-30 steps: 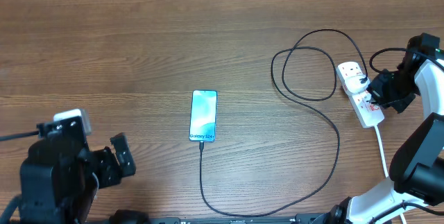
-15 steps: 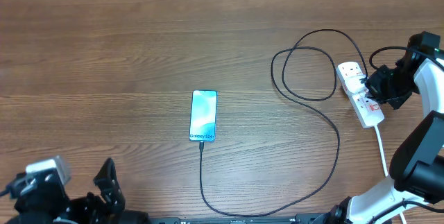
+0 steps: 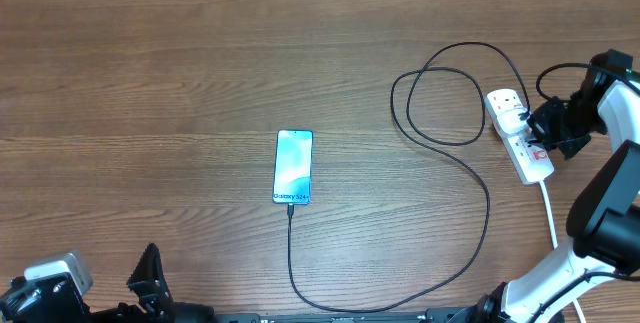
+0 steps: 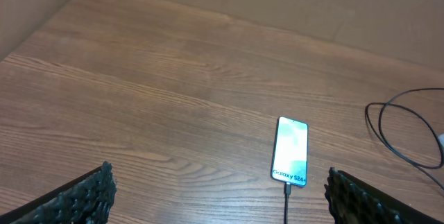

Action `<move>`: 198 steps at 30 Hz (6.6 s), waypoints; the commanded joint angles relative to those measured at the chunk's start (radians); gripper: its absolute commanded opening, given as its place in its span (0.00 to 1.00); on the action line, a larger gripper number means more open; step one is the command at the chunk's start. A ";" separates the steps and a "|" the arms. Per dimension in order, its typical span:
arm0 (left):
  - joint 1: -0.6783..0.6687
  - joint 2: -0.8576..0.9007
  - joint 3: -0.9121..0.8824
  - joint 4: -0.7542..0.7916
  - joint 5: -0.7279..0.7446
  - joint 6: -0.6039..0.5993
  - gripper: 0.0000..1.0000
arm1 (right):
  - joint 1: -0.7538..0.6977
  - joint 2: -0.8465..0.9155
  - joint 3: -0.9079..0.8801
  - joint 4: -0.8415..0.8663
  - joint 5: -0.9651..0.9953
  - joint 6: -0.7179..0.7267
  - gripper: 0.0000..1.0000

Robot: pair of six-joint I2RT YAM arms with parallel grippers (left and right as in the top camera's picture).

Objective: Plug charger to phone and switch on socket

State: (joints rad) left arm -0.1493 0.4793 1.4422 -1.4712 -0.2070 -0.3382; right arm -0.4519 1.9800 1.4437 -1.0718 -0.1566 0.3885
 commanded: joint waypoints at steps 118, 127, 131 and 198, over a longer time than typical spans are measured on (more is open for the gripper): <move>0.246 -0.471 -0.161 0.064 -0.080 -0.014 1.00 | 0.277 -1.317 0.243 0.228 -0.284 -0.100 0.07; 0.248 -0.470 -0.161 0.019 -0.081 -0.014 1.00 | 0.333 -1.559 0.245 0.183 -0.281 -0.266 0.12; 0.247 -0.470 -0.165 0.010 -0.082 -0.018 1.00 | 0.332 -1.674 0.246 0.155 -0.278 -0.268 0.18; 0.247 -0.468 -1.434 1.398 0.100 -0.085 1.00 | 0.345 -1.764 -0.648 0.969 -0.035 -0.334 1.00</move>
State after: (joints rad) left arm 0.0952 0.0154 0.0135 -0.0765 -0.1081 -0.4202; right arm -0.1097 0.1734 0.9009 -0.1127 -0.2016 0.0521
